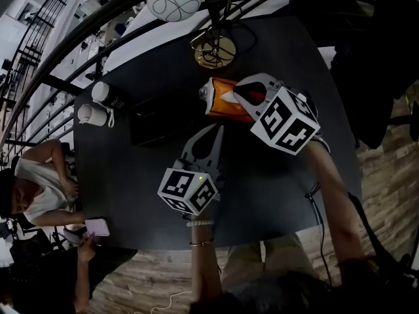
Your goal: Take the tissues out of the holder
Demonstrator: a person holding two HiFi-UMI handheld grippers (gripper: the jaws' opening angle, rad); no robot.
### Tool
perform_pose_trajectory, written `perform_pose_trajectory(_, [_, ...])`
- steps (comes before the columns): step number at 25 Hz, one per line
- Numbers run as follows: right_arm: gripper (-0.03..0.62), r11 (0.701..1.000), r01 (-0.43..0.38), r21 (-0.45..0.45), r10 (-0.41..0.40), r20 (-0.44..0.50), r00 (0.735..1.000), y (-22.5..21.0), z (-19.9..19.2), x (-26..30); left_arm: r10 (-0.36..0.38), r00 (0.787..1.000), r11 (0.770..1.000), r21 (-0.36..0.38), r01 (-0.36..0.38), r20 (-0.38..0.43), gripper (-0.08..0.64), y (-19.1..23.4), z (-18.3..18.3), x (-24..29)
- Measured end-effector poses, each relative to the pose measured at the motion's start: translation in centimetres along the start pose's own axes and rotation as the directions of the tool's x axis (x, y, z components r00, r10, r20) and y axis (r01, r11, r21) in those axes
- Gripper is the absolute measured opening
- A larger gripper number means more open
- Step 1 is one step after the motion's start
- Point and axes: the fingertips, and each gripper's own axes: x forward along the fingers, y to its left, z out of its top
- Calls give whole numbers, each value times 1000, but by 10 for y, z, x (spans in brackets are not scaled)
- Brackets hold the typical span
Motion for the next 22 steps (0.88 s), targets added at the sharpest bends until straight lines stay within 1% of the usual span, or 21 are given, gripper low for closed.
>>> perform_pose_trajectory(8, [15, 999, -35, 17, 36, -75, 997, 10, -35, 14, -25, 998, 999, -26, 24, -51, 8, -3, -22, 15])
perform_pose_trajectory(22, [15, 996, -88, 28, 91, -162, 983, 24, -64, 45, -20, 996, 998, -60, 15, -89, 8, 7, -43, 20])
